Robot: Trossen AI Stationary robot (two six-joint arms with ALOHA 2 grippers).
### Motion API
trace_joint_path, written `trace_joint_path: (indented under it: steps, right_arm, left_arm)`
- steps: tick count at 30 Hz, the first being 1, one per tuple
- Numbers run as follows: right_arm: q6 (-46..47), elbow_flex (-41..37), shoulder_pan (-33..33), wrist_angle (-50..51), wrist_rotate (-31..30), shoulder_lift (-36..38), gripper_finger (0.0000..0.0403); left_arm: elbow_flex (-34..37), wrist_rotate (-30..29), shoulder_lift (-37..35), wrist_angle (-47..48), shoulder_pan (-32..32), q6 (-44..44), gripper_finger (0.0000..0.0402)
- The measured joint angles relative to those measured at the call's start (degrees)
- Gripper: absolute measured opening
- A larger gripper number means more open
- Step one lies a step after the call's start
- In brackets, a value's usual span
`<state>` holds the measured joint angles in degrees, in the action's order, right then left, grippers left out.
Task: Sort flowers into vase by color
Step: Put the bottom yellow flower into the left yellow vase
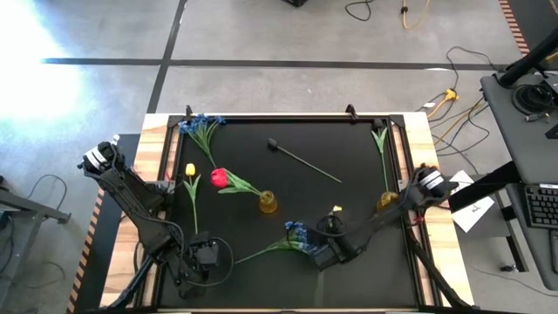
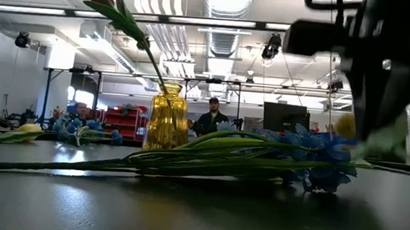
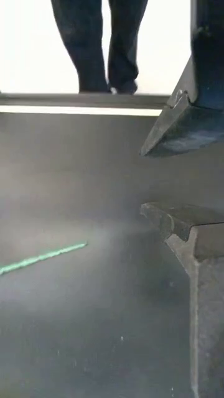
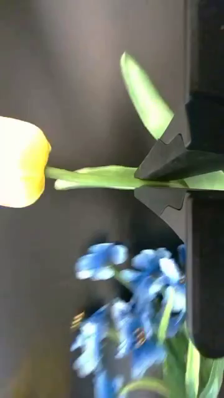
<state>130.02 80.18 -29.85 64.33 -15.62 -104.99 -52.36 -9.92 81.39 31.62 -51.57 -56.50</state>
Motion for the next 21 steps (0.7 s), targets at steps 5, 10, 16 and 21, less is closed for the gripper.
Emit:
trace_joint_path:
  steps: [5, 10, 16, 21]
  right_arm:
    - [-3.0, 0.0, 1.8, 7.8, -11.4, 7.8, 0.0013]
    - [-12.7, 0.0, 2.8, 5.6, -31.1, 16.2, 0.0013]
    - [-50.0, 0.0, 3.6, -16.8, -54.6, 23.1, 0.0012]
    - [-96.1, -0.2, 6.3, -54.6, -55.0, 23.8, 0.0012]
  left_arm:
    - [0.0, 0.1, -2.0, 0.5, 0.0, 0.5, 0.0115]
    - [0.0, 0.6, -4.1, 2.5, 0.0, 0.7, 0.0115]
    - [0.0, 8.4, -5.8, 7.4, 0.3, -1.6, 0.0115]
    - [0.0, 11.9, -6.0, 11.7, 0.4, -5.9, 0.0115]
